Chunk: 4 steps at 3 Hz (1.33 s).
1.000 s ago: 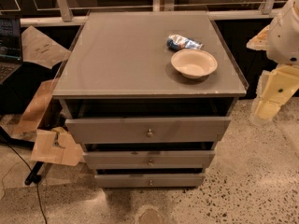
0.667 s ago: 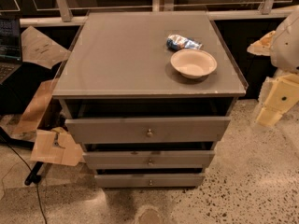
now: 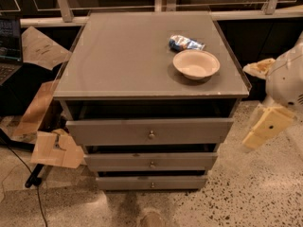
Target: Open top drawer
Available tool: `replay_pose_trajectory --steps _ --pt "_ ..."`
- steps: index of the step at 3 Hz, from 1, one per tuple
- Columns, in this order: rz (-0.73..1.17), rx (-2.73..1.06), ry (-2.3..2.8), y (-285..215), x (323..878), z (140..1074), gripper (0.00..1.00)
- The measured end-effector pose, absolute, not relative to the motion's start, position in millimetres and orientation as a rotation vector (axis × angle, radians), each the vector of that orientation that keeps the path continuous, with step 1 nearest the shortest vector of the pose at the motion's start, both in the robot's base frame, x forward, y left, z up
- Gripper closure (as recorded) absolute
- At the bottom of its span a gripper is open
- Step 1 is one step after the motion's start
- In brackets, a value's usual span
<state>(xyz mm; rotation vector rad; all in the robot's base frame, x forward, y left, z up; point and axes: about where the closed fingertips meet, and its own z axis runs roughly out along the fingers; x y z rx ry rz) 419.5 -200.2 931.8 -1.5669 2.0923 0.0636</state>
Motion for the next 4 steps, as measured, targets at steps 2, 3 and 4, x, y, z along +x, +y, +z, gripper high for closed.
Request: replay_pose_trajectory --steps 2,3,4 --pt "0.138 -1.478 2.033 -157.3 442.3 869.1 0.0" --pt "0.195 -1.5 2.041 -134.0 461.6 836.6 0.0" --pt "0.205 -1.504 2.042 -131.0 464.1 832.6 0.18"
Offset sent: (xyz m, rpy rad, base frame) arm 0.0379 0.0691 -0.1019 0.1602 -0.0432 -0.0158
